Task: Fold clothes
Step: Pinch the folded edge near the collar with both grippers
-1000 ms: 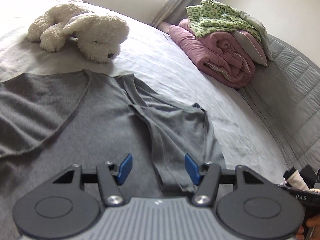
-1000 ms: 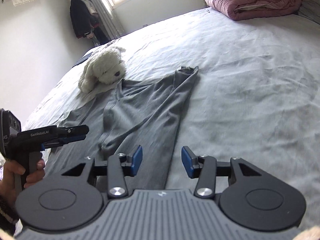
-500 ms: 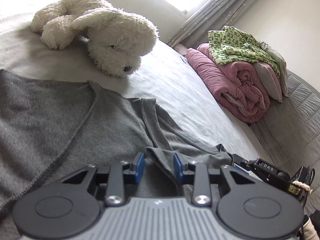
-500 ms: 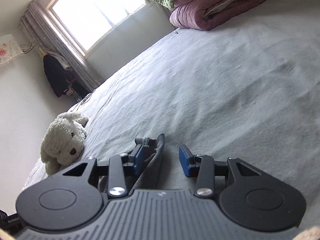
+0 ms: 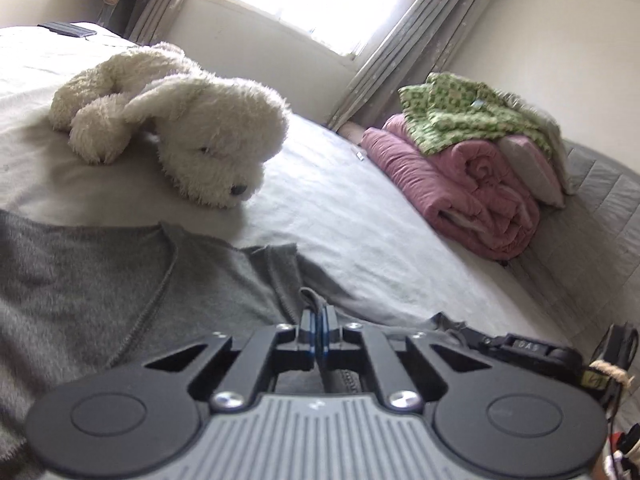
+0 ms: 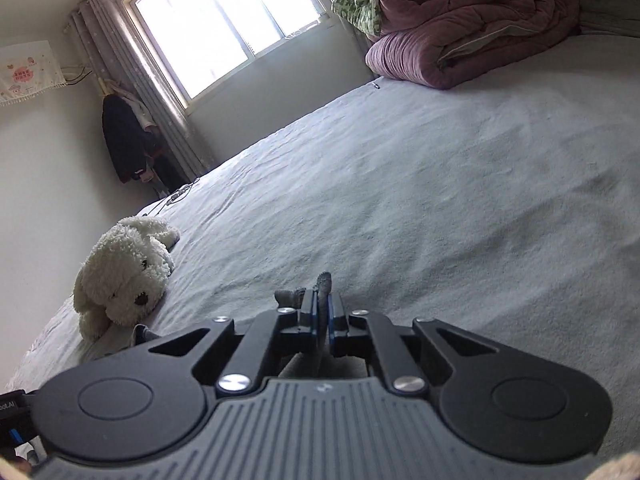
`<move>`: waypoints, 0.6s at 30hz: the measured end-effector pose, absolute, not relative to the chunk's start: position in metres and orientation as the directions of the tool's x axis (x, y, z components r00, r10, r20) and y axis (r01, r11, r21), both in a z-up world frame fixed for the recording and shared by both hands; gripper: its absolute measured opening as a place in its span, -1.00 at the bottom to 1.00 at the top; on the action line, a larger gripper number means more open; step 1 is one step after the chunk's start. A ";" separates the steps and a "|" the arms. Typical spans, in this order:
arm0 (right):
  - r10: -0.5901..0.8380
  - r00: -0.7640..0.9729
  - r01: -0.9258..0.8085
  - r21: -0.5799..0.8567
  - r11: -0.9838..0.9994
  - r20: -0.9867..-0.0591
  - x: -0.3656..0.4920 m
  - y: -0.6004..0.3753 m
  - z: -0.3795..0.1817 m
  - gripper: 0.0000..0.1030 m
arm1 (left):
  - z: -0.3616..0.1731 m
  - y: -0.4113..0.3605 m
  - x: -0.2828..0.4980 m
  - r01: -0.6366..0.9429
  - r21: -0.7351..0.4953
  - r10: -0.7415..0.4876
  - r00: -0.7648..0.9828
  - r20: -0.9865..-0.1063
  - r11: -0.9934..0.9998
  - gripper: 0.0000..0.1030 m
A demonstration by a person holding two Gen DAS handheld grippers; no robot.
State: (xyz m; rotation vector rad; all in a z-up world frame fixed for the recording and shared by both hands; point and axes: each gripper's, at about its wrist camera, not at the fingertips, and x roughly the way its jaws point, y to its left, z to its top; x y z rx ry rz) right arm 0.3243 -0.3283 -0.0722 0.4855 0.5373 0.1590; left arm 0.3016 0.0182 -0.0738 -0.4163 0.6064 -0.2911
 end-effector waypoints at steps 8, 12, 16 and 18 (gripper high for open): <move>0.280 0.843 -0.026 0.486 0.874 -0.459 0.325 -0.327 -0.071 -0.63 | -0.054 0.030 0.285 0.161 -0.458 -0.368 0.836 -0.408 0.874 -0.52; 0.264 0.856 -0.040 0.453 0.891 -0.444 0.320 -0.323 -0.062 -0.34 | -0.046 0.026 0.277 0.259 -0.482 -0.455 0.818 -0.350 0.837 -0.38; 0.281 0.861 -0.083 0.428 0.900 -0.423 0.312 -0.316 -0.049 -0.33 | -0.066 -0.001 0.282 0.300 -0.405 -0.477 0.745 -0.466 0.864 -0.36; 0.293 0.853 -0.087 0.436 0.896 -0.432 0.304 -0.312 -0.047 -0.33 | -0.069 -0.006 0.283 0.292 -0.384 -0.462 0.738 -0.492 0.876 -0.37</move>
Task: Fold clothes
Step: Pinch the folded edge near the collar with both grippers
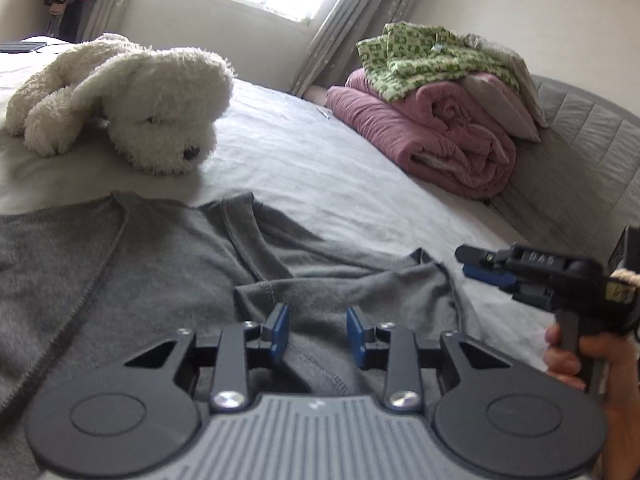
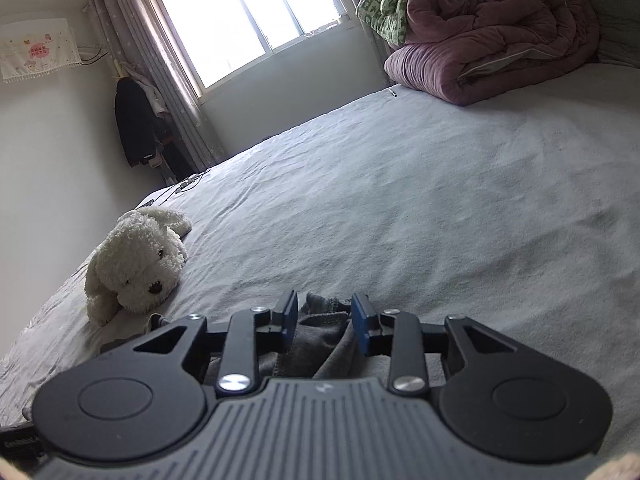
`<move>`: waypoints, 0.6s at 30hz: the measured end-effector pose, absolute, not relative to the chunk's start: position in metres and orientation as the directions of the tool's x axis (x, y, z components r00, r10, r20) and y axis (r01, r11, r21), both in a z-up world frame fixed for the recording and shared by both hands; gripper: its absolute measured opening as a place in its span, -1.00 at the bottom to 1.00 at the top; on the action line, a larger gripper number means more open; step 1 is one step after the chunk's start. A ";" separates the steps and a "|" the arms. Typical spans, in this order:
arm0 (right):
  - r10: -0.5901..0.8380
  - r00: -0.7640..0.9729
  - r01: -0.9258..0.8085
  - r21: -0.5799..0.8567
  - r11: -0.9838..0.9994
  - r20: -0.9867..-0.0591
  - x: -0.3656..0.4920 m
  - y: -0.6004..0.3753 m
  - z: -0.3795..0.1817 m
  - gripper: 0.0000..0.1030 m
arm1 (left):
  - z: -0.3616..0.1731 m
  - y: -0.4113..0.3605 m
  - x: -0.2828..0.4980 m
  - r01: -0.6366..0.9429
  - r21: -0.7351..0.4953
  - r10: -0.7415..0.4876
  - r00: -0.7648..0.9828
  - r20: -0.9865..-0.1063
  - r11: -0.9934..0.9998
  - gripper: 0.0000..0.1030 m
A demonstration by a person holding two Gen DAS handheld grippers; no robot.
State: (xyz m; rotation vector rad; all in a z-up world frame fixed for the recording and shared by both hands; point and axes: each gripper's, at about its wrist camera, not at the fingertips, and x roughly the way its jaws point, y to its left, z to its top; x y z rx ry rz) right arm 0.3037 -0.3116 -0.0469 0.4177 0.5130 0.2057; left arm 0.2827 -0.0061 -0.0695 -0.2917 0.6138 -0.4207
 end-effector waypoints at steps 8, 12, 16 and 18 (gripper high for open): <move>0.353 0.773 -0.138 0.402 0.905 -0.527 0.253 -0.282 -0.039 -0.33 | -0.058 0.010 0.242 0.217 -0.490 -0.486 0.697 -0.528 0.844 -0.37; 0.358 0.738 -0.149 0.380 0.913 -0.571 0.222 -0.264 -0.032 -0.33 | -0.056 0.013 0.216 0.184 -0.500 -0.478 0.676 -0.561 0.847 -0.37; 0.359 0.717 -0.150 0.370 0.917 -0.598 0.194 -0.252 -0.026 -0.33 | -0.051 0.011 0.194 0.176 -0.495 -0.479 0.648 -0.592 0.851 -0.36; 0.363 0.707 -0.155 0.368 0.917 -0.607 0.179 -0.247 -0.023 -0.33 | -0.052 0.008 0.187 0.183 -0.500 -0.493 0.623 -0.607 0.846 -0.36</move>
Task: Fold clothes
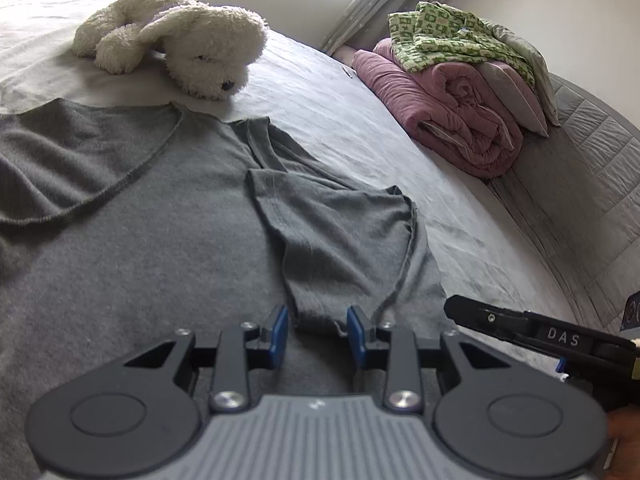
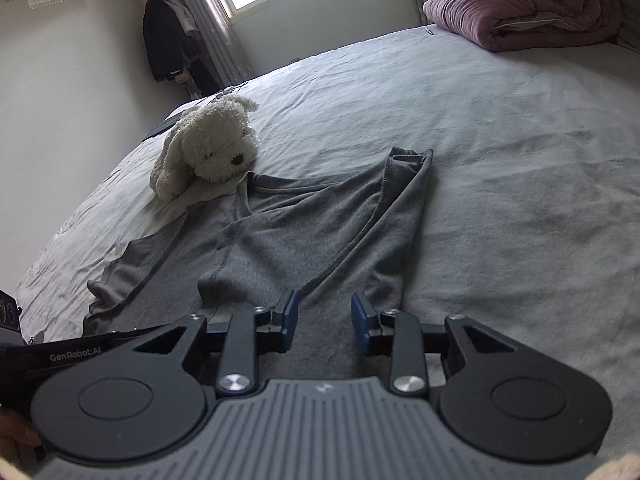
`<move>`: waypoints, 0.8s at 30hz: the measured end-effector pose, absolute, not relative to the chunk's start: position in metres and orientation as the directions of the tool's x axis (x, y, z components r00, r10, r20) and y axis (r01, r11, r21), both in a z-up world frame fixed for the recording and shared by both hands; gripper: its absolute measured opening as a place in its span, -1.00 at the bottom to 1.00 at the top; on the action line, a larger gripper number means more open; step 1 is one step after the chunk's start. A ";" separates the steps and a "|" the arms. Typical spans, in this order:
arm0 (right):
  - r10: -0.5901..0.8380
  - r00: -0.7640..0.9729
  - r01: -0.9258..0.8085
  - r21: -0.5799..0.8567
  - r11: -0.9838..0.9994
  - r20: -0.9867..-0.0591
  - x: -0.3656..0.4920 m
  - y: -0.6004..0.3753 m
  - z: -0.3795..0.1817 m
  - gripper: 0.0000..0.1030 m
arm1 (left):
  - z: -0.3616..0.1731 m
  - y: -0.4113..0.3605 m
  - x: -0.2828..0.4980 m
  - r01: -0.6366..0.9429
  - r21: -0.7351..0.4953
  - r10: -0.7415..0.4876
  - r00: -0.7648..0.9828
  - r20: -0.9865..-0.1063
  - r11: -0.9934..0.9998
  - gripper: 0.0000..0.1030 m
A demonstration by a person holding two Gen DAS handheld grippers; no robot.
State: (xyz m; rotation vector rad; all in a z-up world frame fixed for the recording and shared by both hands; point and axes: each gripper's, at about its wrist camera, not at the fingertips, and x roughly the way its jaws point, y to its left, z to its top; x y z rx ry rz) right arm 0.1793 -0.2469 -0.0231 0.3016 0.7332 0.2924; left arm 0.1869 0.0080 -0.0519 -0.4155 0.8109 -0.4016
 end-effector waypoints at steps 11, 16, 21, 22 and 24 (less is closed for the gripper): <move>0.472 0.636 -0.234 0.430 0.872 -0.611 0.102 -0.212 -0.018 -0.33 | -0.046 0.003 0.157 0.192 -0.466 -0.487 0.558 -0.672 0.864 -0.41; 0.547 0.600 -0.363 0.410 0.836 -0.584 0.083 -0.176 -0.021 -0.33 | -0.038 0.014 0.134 0.220 -0.436 -0.482 0.529 -0.698 0.873 -0.49; 0.549 0.578 -0.445 0.331 0.832 -0.604 0.081 -0.145 -0.026 -0.33 | -0.045 0.038 0.134 0.161 -0.500 -0.502 0.530 -0.683 0.851 -0.50; 0.544 0.579 -0.450 0.318 0.834 -0.607 0.083 -0.141 -0.026 -0.33 | -0.046 0.043 0.136 0.141 -0.531 -0.518 0.524 -0.676 0.836 -0.50; 0.535 0.583 -0.452 0.303 0.839 -0.612 0.087 -0.136 -0.025 -0.33 | -0.048 0.049 0.139 0.119 -0.569 -0.540 0.517 -0.664 0.813 -0.50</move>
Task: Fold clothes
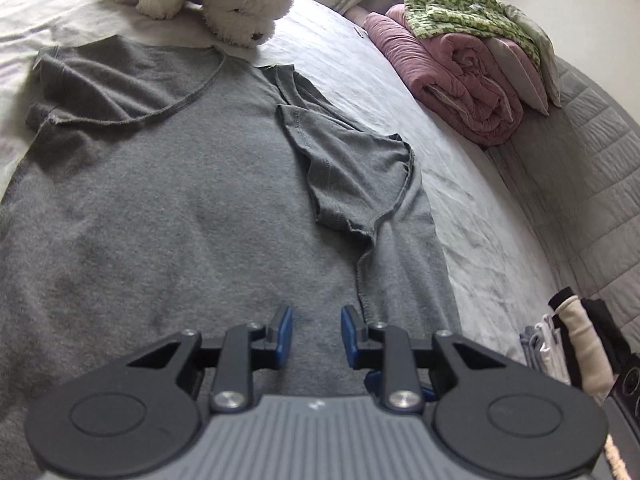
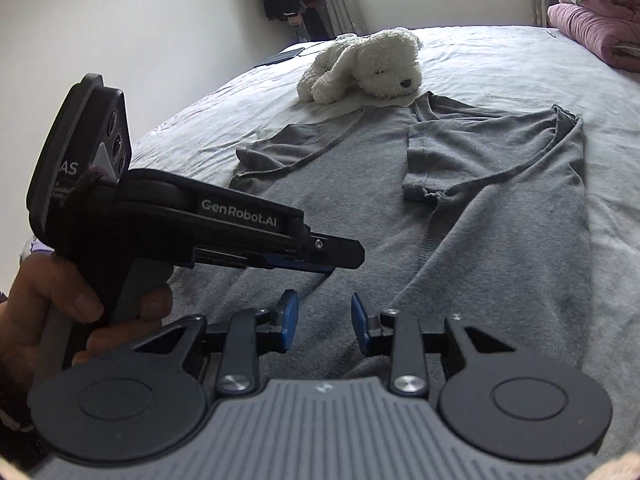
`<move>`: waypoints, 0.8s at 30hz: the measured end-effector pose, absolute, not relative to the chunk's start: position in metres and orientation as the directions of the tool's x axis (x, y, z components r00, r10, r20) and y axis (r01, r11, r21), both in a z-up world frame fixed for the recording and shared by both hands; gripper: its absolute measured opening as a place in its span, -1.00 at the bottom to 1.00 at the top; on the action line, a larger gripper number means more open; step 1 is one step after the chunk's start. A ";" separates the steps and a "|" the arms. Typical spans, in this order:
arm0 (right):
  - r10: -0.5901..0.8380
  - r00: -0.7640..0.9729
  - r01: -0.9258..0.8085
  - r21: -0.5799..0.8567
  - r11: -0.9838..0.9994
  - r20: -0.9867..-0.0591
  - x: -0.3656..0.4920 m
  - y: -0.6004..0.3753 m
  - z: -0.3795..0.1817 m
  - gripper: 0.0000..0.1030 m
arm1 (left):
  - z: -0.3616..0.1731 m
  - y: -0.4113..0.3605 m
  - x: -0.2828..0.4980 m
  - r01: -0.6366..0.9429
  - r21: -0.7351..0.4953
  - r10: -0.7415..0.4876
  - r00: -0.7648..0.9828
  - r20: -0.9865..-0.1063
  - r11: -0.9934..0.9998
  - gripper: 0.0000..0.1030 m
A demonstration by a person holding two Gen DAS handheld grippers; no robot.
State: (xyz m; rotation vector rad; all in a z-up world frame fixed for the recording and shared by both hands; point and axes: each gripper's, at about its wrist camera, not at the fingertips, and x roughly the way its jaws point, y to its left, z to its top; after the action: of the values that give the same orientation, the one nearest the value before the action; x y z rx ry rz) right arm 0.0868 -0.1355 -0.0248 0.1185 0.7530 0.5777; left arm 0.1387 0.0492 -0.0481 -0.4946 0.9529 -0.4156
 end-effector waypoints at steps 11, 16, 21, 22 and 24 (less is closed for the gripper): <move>0.467 0.558 -0.403 0.268 0.875 -0.685 0.091 -0.149 -0.036 -0.33 | -0.054 0.040 0.146 0.132 -0.638 -0.610 0.490 -0.623 0.758 -0.45; 0.463 0.553 -0.402 0.264 0.877 -0.693 0.085 -0.152 -0.041 -0.34 | -0.059 0.019 0.157 0.182 -0.613 -0.607 0.509 -0.610 0.769 -0.40; 0.441 0.544 -0.397 0.245 0.885 -0.713 0.073 -0.150 -0.035 -0.33 | -0.062 0.008 0.163 0.203 -0.591 -0.590 0.552 -0.589 0.781 -0.41; 0.437 0.549 -0.396 0.238 0.887 -0.713 0.072 -0.150 -0.037 -0.33 | -0.063 0.006 0.163 0.206 -0.588 -0.586 0.563 -0.583 0.782 -0.47; 0.427 0.559 -0.395 0.225 0.891 -0.710 0.069 -0.149 -0.039 -0.43 | -0.067 0.003 0.161 0.221 -0.577 -0.581 0.583 -0.568 0.786 -0.50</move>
State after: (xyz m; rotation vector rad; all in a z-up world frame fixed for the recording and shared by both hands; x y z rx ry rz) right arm 0.0688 -0.1492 -0.0392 0.0414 0.8488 0.4847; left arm 0.1615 0.0031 -0.0666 -0.4812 0.8242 -0.4900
